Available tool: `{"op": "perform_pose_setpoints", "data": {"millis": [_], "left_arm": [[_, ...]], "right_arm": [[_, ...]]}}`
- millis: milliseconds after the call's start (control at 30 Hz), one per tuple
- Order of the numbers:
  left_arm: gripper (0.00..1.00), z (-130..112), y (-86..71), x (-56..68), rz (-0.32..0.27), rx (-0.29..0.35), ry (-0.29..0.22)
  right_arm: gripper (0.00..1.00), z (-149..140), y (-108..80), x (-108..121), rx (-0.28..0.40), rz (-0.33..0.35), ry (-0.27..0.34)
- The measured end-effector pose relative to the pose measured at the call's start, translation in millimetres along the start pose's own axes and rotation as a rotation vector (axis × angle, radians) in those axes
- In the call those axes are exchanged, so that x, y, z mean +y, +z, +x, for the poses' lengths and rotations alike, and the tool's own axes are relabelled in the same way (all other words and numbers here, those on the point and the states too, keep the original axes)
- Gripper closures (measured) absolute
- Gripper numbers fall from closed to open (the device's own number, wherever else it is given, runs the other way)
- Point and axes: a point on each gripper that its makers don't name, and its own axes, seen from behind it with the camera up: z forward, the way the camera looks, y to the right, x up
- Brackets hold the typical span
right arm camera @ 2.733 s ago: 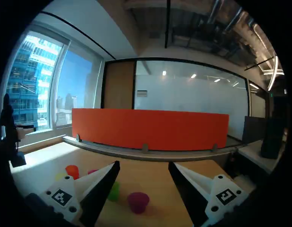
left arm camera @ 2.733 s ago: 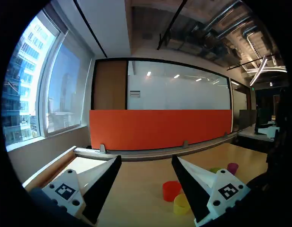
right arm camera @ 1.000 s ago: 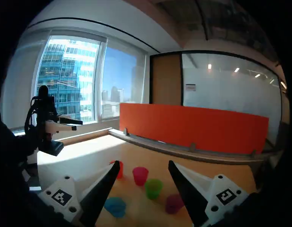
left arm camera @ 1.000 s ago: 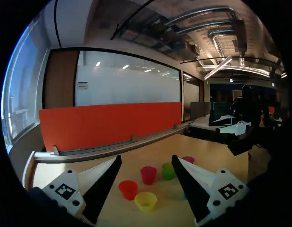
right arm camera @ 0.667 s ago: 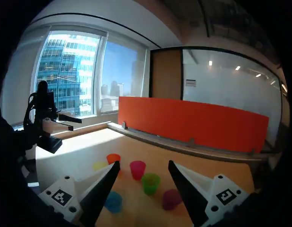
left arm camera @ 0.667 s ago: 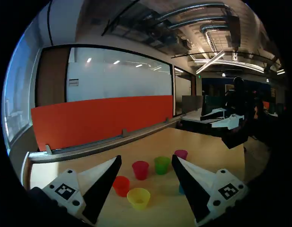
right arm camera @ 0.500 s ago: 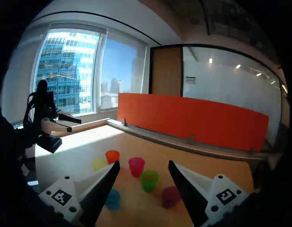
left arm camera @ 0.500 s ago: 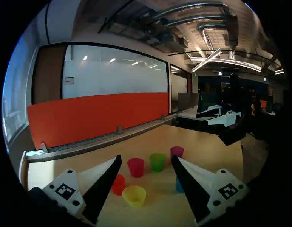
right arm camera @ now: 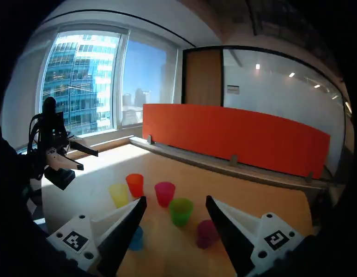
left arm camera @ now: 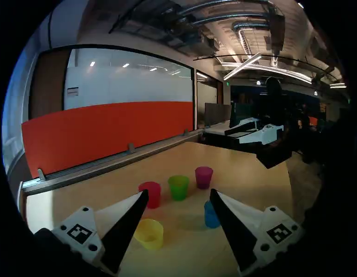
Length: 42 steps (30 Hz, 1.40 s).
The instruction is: Pour water
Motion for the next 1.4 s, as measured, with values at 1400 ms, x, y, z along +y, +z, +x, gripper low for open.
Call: {"op": "perform_pose_setpoints", "data": {"millis": [1400], "left_arm": [[0.01, -89, 65.8, 66.1, -0.184, -0.160, 0.058]], "right_arm": [[0.00, -44, 45.7, 17, -0.092, 0.017, -0.001]]}}
